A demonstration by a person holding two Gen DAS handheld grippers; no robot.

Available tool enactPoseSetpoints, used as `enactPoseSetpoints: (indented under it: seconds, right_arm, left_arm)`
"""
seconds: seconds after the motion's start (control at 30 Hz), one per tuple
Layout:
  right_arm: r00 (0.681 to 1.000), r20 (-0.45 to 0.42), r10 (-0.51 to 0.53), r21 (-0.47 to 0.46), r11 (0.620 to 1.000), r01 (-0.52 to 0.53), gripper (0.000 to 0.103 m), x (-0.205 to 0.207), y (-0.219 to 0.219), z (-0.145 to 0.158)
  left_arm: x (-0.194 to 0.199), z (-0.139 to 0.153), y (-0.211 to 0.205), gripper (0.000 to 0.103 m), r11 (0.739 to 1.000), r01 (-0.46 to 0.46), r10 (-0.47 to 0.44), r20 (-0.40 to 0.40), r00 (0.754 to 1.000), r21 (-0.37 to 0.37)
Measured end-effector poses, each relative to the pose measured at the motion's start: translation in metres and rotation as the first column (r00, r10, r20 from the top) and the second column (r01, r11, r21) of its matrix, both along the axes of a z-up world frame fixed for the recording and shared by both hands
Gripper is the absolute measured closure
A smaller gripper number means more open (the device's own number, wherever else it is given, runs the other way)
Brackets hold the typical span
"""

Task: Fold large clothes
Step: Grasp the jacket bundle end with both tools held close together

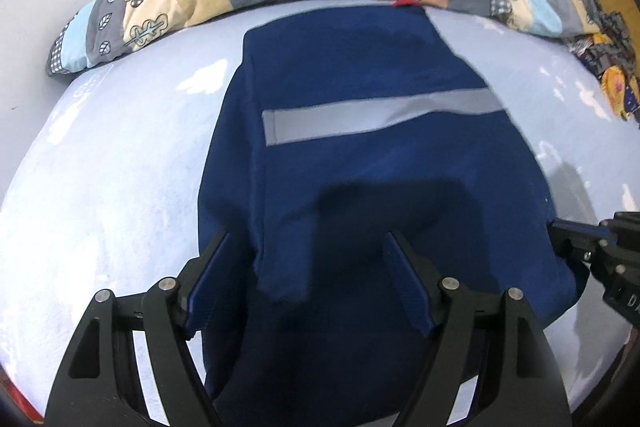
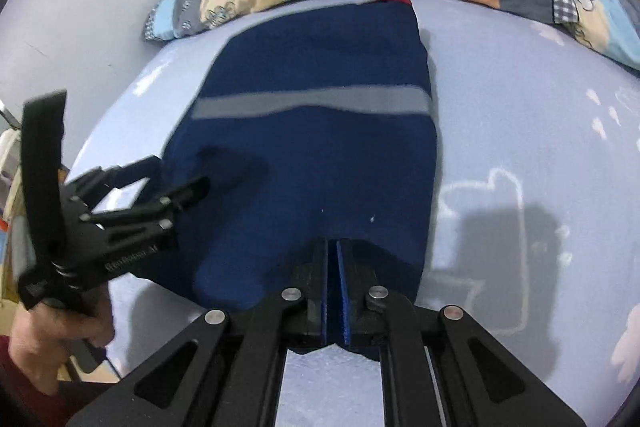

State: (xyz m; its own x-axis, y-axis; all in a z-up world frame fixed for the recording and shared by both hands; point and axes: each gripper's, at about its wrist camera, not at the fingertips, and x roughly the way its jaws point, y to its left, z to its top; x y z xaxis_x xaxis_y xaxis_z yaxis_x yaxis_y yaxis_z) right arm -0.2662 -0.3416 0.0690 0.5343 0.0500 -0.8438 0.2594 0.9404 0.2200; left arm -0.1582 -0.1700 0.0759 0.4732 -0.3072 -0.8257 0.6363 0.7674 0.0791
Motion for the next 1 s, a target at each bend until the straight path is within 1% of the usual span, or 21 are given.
enactPoseSetpoints:
  seconds: [0.07,0.13,0.23,0.37,0.53,0.6,0.67,0.77,0.9,0.97,1.0]
  right_arm:
    - [1.0,-0.024,0.004,-0.001,1.0,-0.004,0.096,0.009,-0.003,-0.011]
    - [0.999,-0.033,0.013,-0.026,1.0,-0.014,0.099,0.013,-0.004,-0.016]
    - [0.999,-0.041,0.015,-0.038,0.999,-0.017,0.099,0.017,-0.003,-0.024]
    - [0.998,-0.047,0.029,-0.083,0.996,-0.033,0.099,0.02,0.004,-0.025]
    - [0.999,-0.043,0.033,-0.082,0.996,-0.037,0.099,0.016,0.005,-0.028]
    - [0.998,-0.045,0.044,-0.11,0.993,-0.049,0.099,0.016,0.01,-0.03]
    - [0.997,-0.051,0.061,-0.161,0.985,-0.068,0.099,0.016,0.018,-0.031]
    - [0.997,-0.054,0.063,-0.195,0.978,-0.072,0.099,0.016,0.023,-0.031]
    - [0.999,-0.027,0.027,-0.139,0.99,-0.031,0.099,0.011,0.017,-0.02]
    - [0.999,0.019,0.04,-0.141,0.989,-0.036,0.098,0.005,0.021,-0.005]
    - [0.998,0.04,0.057,-0.159,0.986,-0.05,0.098,0.002,0.026,0.002]
  left_arm:
    - [0.002,-0.004,-0.001,0.026,1.0,0.001,-0.001,0.0,1.0,0.012]
    - [0.003,-0.005,-0.001,0.026,1.0,-0.003,0.003,-0.002,1.0,0.013]
    - [0.005,-0.006,-0.001,0.025,1.0,-0.004,0.004,-0.001,1.0,0.014]
    - [0.005,-0.006,-0.001,0.025,1.0,-0.004,0.004,-0.003,1.0,0.012]
    - [0.005,-0.006,-0.001,0.025,1.0,-0.003,0.003,-0.004,1.0,0.015]
    - [0.005,-0.007,-0.001,0.025,1.0,-0.002,0.002,-0.001,1.0,0.018]
    - [0.005,-0.007,-0.002,0.025,1.0,-0.003,0.003,0.001,1.0,0.021]
    - [0.004,-0.007,-0.002,0.025,1.0,-0.003,0.002,0.007,1.0,0.023]
    - [0.005,-0.007,-0.001,0.025,1.0,-0.005,0.005,0.002,1.0,0.018]
    - [0.006,-0.007,-0.001,0.025,1.0,-0.006,0.006,-0.001,1.0,0.016]
    - [0.006,-0.006,0.0,0.025,1.0,-0.006,0.006,-0.003,1.0,0.016]
